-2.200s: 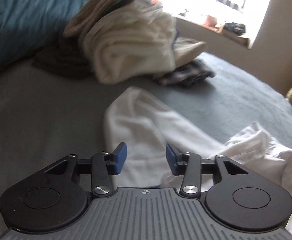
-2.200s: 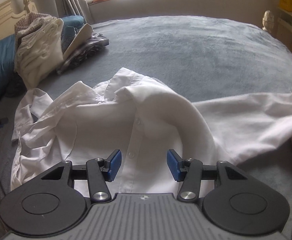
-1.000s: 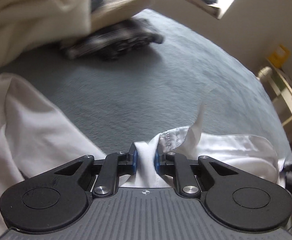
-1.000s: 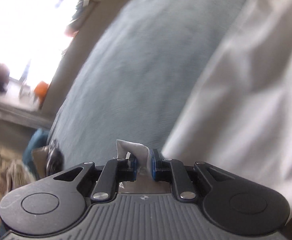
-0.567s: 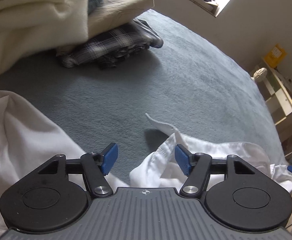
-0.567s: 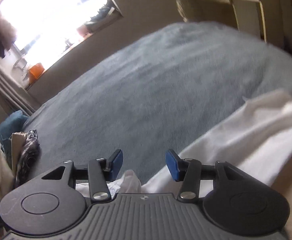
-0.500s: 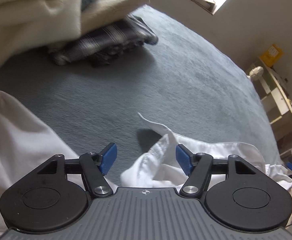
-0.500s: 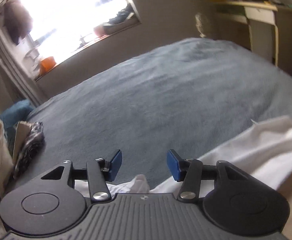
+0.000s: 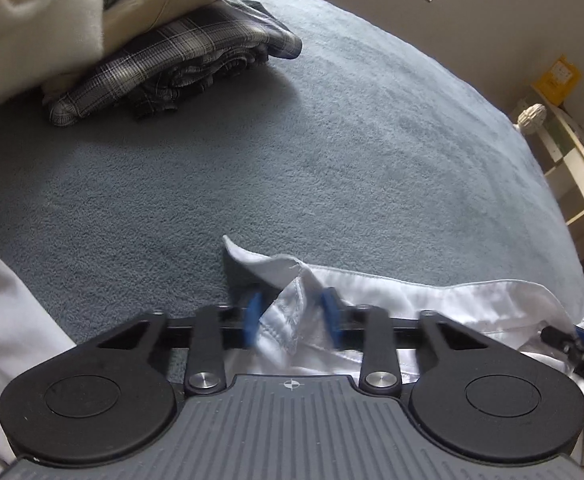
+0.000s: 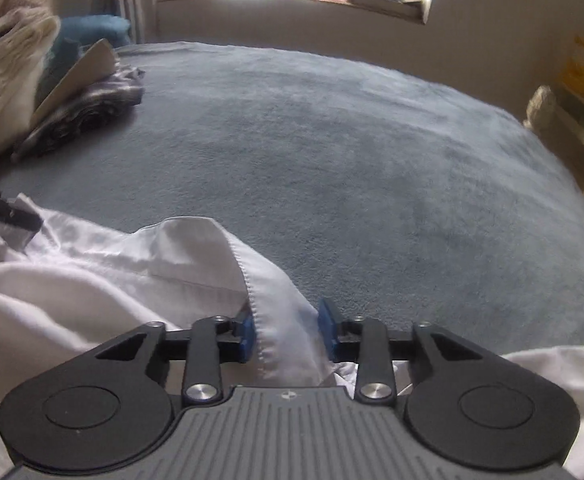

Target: Fold clothes

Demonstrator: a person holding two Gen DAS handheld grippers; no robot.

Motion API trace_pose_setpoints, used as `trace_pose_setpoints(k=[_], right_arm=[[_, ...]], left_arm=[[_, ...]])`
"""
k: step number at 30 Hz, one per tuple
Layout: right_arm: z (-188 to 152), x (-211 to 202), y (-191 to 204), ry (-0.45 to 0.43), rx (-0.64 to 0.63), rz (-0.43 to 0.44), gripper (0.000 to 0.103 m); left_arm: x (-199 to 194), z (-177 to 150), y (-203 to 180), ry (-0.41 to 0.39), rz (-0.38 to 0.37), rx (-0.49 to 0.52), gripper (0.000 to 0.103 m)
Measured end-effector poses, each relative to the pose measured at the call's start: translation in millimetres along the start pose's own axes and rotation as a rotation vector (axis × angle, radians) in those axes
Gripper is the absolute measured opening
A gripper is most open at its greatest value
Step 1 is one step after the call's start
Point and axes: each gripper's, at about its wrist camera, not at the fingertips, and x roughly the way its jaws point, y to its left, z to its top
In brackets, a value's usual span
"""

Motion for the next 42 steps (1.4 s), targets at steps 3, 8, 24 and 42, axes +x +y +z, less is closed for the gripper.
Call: trace_pose_setpoints(k=[3,8,24,42], right_arm=[[6,-1,-21,-0.018,0.075,0.004,0.003],[27,-7,-27,-0.102,0.072,-0.030,0.002],[79,99,-44,-0.029,0.251,-0.042,0.004],[-25,21,-198,-0.062,1.006,0.402,0.069]], left_arm=[[-1,0,-5,-0.029,0.000,0.031,0.008],[-16,5,-24,-0.182,0.007,0.114,0.007],[51,27,-54,-0.241,0.240,0.309,0.011],[5,43,-17,-0.069,0.091,0.019,0.064]])
